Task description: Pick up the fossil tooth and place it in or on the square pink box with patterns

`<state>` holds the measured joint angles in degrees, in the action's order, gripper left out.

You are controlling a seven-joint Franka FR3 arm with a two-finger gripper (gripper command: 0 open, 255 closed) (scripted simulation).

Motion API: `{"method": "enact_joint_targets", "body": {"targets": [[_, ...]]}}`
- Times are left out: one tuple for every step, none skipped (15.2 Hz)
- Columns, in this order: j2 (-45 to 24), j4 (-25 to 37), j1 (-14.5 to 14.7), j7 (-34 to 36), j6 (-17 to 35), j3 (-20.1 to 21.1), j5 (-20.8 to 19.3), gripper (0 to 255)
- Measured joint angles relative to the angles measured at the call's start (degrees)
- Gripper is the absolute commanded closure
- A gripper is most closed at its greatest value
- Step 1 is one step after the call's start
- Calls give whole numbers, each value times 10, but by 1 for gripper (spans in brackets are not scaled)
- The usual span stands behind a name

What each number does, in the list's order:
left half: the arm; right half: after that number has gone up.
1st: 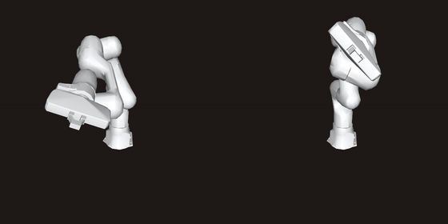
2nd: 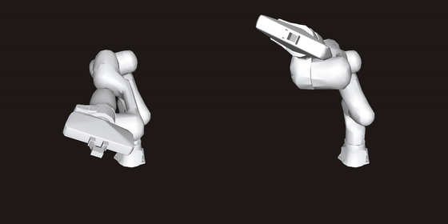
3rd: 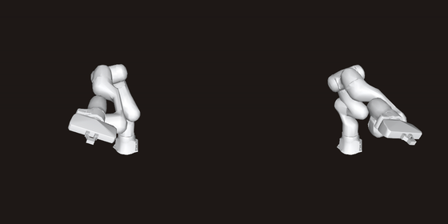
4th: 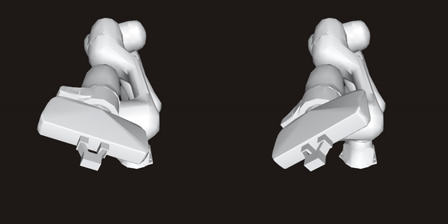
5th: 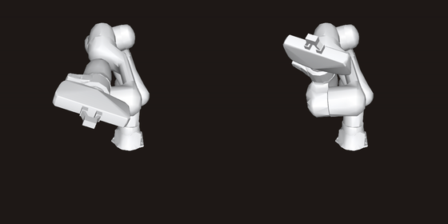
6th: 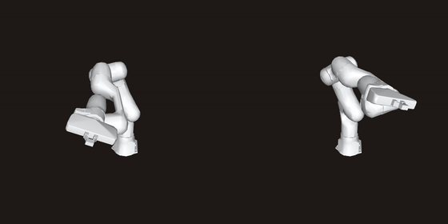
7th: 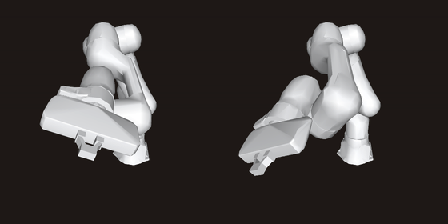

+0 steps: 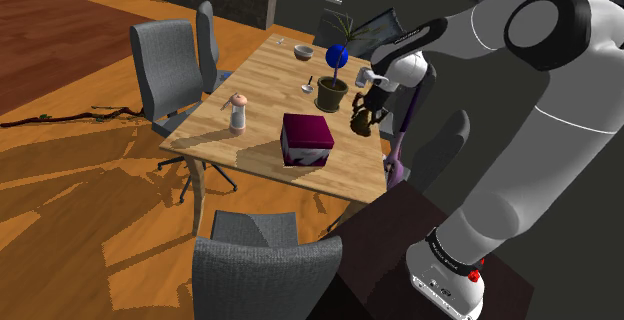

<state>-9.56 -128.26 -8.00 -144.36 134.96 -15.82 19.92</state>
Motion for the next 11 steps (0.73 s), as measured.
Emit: {"method": "enact_joint_targets", "body": {"targets": [[-6,9,6,11,-1,5,1,255],[-9,18,11,22,-5,8,0,255],[-19,34,17,34,-9,13,0,255],[-19,40,26,50,-11,18,-2,255],[-33,54,32,60,-9,24,2,255],[-40,64,38,72,-11,29,2,255],[-53,82,43,81,-13,33,3,255],[-62,97,48,91,-17,36,3,255],[-74,114,56,106,-20,42,3,255],[-88,133,61,116,-22,46,4,255],[-94,142,68,128,-24,49,3,255]]}}
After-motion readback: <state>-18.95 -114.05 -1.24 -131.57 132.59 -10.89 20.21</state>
